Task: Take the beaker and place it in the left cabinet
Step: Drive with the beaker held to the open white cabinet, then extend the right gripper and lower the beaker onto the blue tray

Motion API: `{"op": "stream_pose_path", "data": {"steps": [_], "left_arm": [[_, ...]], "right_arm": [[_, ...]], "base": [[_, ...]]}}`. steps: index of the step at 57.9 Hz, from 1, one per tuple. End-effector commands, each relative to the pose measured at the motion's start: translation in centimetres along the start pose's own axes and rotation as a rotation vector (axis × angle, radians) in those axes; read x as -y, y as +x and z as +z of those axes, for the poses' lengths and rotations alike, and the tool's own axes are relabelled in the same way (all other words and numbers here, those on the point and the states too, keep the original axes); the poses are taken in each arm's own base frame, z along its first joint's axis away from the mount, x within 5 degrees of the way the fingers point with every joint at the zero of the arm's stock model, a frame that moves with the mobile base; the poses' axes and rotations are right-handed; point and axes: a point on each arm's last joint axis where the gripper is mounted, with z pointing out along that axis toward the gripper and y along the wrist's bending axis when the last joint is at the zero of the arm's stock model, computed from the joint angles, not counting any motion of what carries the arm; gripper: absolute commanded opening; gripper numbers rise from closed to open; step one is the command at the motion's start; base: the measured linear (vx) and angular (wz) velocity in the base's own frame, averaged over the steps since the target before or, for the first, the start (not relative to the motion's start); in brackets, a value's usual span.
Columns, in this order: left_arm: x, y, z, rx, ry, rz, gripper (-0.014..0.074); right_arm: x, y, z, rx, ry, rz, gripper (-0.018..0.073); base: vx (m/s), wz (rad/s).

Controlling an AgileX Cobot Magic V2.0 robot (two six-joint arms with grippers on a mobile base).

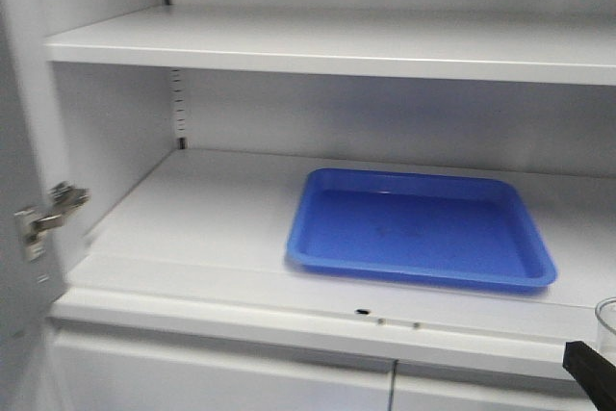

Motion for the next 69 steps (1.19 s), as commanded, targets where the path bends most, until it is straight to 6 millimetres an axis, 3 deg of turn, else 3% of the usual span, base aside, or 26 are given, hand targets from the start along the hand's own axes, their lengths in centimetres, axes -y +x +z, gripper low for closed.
{"op": "stream_pose_path", "data": {"steps": [1, 69], "left_arm": [[-0.02, -0.32, -0.14, 0.086, -0.003, -0.012, 0.0001], [-0.02, -0.32, -0.14, 0.086, -0.003, -0.012, 0.0001]], "right_arm": [[-0.25, -1.62, -0.31, 0.094, -0.034, -0.013, -0.0004], [-0.25, -1.62, -0.31, 0.094, -0.034, -0.013, -0.0004]], "base": [[0.22, -0.47], [0.15, -0.17]]}}
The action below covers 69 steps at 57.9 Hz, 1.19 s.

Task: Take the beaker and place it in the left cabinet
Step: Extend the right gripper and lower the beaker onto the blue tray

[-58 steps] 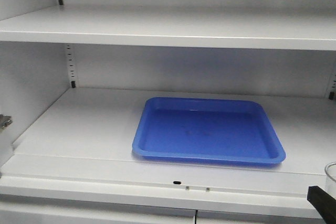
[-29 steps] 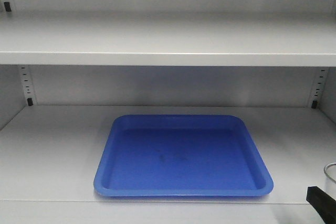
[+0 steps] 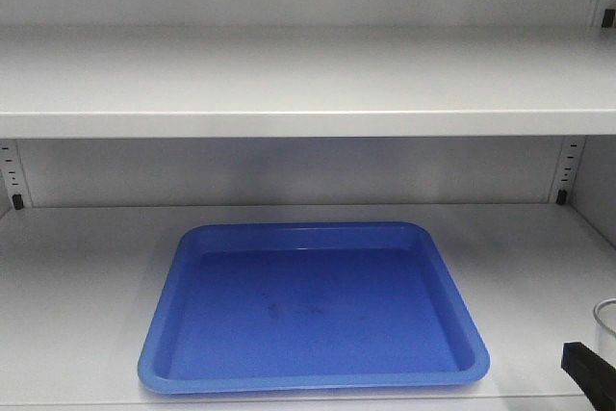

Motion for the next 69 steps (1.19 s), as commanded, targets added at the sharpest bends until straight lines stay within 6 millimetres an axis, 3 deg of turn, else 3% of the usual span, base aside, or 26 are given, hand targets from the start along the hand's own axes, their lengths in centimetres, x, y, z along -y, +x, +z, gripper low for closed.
{"op": "stream_pose_path", "data": {"steps": [1, 8, 17, 23, 36, 47, 57, 69], "left_arm": [[0.0, -0.3, -0.1, 0.086, -0.003, -0.012, 0.0001], [0.0, -0.3, -0.1, 0.086, -0.003, -0.012, 0.0001], [0.0, -0.3, -0.1, 0.086, -0.003, -0.012, 0.0001], [0.0, -0.3, -0.1, 0.086, -0.003, -0.012, 0.0001], [0.0, -0.3, -0.1, 0.086, -0.003, -0.012, 0.0001], [0.0, -0.3, -0.1, 0.086, -0.003, -0.012, 0.0001], [0.0, -0.3, -0.1, 0.086, -0.003, -0.012, 0.0001], [0.0, -0.3, -0.1, 0.086, -0.003, -0.012, 0.0001]], "right_arm": [[-0.3, -1.6, -0.3, 0.094, -0.034, -0.013, -0.0004], [-0.6, -2.1, -0.2, 0.144, -0.072, -0.012, -0.0004], [-2.1, -2.9, 1.5, 0.266, -0.219, -0.026, -0.0004], [-3.4, -2.7, 4.2, 0.319, -0.336, -0.046, -0.0004], [-4.7, -2.9, 13.3, 0.368, -0.437, 0.077, -0.0004], [-5.9, -3.1, 20.3, 0.312, -0.511, 0.042, -0.0004], [-6.5, -3.1, 24.3, 0.238, -0.531, -0.026, -0.0004], [-6.2, -2.9, 25.3, 0.181, -0.489, -0.033, 0.0011]], "base": [[0.01, -0.03], [0.0, 0.0], [0.0, 0.0], [0.0, 0.0], [0.0, 0.0], [0.0, 0.0], [0.0, 0.0], [0.0, 0.0]]}}
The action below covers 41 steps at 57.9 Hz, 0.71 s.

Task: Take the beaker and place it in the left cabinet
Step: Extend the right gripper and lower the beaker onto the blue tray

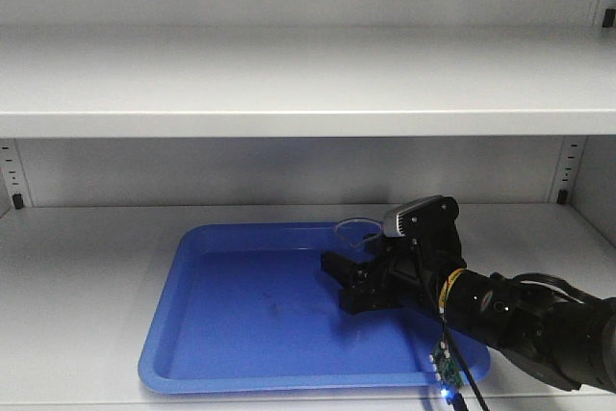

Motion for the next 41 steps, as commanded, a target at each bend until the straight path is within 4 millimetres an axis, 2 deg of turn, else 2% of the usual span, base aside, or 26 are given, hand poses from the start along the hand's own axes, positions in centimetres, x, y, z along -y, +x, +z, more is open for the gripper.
{"op": "stream_pose_path", "data": {"steps": [1, 12, 18, 28, 33, 37, 41], "left_arm": [[-0.02, -0.32, -0.14, 0.086, -0.003, -0.012, 0.0001], [-0.02, -0.32, -0.14, 0.086, -0.003, -0.012, 0.0001], [-0.02, -0.32, -0.14, 0.086, -0.003, -0.012, 0.0001], [-0.02, -0.32, -0.14, 0.086, -0.003, -0.012, 0.0001], [-0.02, -0.32, -0.14, 0.086, -0.003, -0.012, 0.0001], [-0.02, -0.32, -0.14, 0.086, -0.003, -0.012, 0.0001], [-0.02, -0.32, -0.14, 0.086, -0.003, -0.012, 0.0001]], "right_arm": [[-0.21, -3.53, -0.8, 0.132, -0.019, -0.02, 0.0015], [-0.33, -3.64, -0.81, 0.144, -0.032, -0.025, 0.0131], [-0.32, -3.63, -0.81, 0.143, -0.031, -0.025, 0.0256], [-0.27, -3.67, -0.82, 0.147, -0.026, -0.015, 0.0548], [-0.27, -3.67, -0.82, 0.147, -0.026, -0.014, 0.0659], [-0.31, -3.89, -0.95, 0.152, -0.026, -0.017, 0.0713], [-0.41, -4.43, -1.27, 0.166, -0.026, -0.024, 0.0729]], "base": [[0.0, 0.0], [0.0, 0.0], [0.0, 0.0], [0.0, 0.0], [0.0, 0.0], [0.0, 0.0], [0.0, 0.0]]}}
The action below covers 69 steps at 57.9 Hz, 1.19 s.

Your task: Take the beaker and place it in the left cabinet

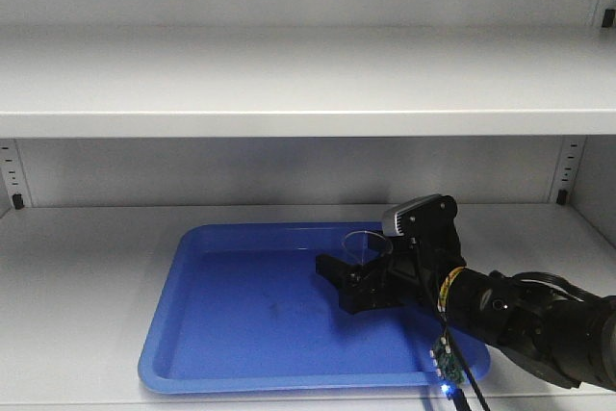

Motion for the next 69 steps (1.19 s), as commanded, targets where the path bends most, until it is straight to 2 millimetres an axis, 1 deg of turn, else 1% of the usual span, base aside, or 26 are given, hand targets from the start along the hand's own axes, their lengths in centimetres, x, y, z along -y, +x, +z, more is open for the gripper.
{"op": "stream_pose_path", "data": {"steps": [1, 9, 17, 19, 24, 26, 29, 31, 32, 35, 38, 39, 45, 50, 53, 61, 69], "left_arm": [[0.0, -0.3, -0.1, 0.086, -0.003, -0.012, 0.0001], [0.0, -0.3, -0.1, 0.086, -0.003, -0.012, 0.0001], [0.0, -0.3, -0.1, 0.086, -0.003, -0.012, 0.0001], [0.0, -0.3, -0.1, 0.086, -0.003, -0.012, 0.0001], [0.0, -0.3, -0.1, 0.086, -0.003, -0.012, 0.0001], [0.0, -0.3, -0.1, 0.086, -0.003, -0.012, 0.0001], [0.0, -0.3, -0.1, 0.086, -0.003, -0.012, 0.0001], [0.0, -0.3, -0.1, 0.086, -0.003, -0.012, 0.0001], [0.0, -0.3, -0.1, 0.086, -0.003, -0.012, 0.0001], [0.0, -0.3, -0.1, 0.086, -0.003, -0.012, 0.0001], [0.0, -0.3, -0.1, 0.086, -0.003, -0.012, 0.0001], [0.0, -0.3, -0.1, 0.086, -0.003, -0.012, 0.0001], [0.0, -0.3, -0.1, 0.086, -0.003, -0.012, 0.0001], [0.0, -0.3, -0.1, 0.086, -0.003, -0.012, 0.0001], [0.0, -0.3, -0.1, 0.086, -0.003, -0.012, 0.0001], [0.0, -0.3, -0.1, 0.086, -0.003, -0.012, 0.0001], [0.0, -0.3, -0.1, 0.086, -0.003, -0.012, 0.0001]], "right_arm": [[-0.4, -4.6, -1.4, 0.17, -0.019, -0.018, 0.0729], [-0.7, -6.4, -2.6, 0.215, -0.016, -0.038, 0.0711], [-1.1, -8.3, -4.0, 0.258, -0.006, -0.064, 0.0671], [-1.2, -8.6, -4.3, 0.263, -0.002, -0.068, 0.0656], [-1.2, -9.1, -4.8, 0.258, 0.013, -0.076, 0.0586], [-1.3, -9.2, -5.0, 0.248, 0.019, -0.088, 0.0539], [-1.3, -9.4, -5.3, 0.231, 0.025, -0.115, 0.0434], [-1.5, -9.6, -5.6, 0.218, 0.024, -0.13, 0.0331], [-1.5, -9.7, -5.7, 0.213, 0.022, -0.131, 0.0293], [-1.9, -9.7, -6.2, 0.192, 0.003, -0.099, 0.0136], [-2.3, -9.1, -6.7, 0.162, -0.025, -0.068, -0.0006], [-2.5, -9.0, -6.9, 0.156, -0.03, -0.066, -0.0016], [-3.4, -7.7, -8.4, 0.101, -0.056, -0.098, -0.0011], [-4.3, -7.0, -10.2, 0.092, -0.058, -0.1, -0.0008], [-4.8, -7.0, -11.4, 0.101, -0.052, -0.098, -0.0007], [-5.6, -6.7, -13.9, 0.106, -0.028, -0.105, -0.0006], [-6.3, -6.4, -15.3, 0.116, -0.03, -0.109, -0.0006]], "base": [[0.0, 0.0], [0.0, 0.0], [0.0, 0.0], [0.0, 0.0], [0.0, 0.0], [0.0, 0.0], [0.0, 0.0], [0.0, 0.0], [0.0, 0.0], [0.0, 0.0], [0.0, 0.0], [0.0, 0.0], [0.0, 0.0], [0.0, 0.0], [0.0, 0.0], [0.0, 0.0], [0.0, 0.0]]}}
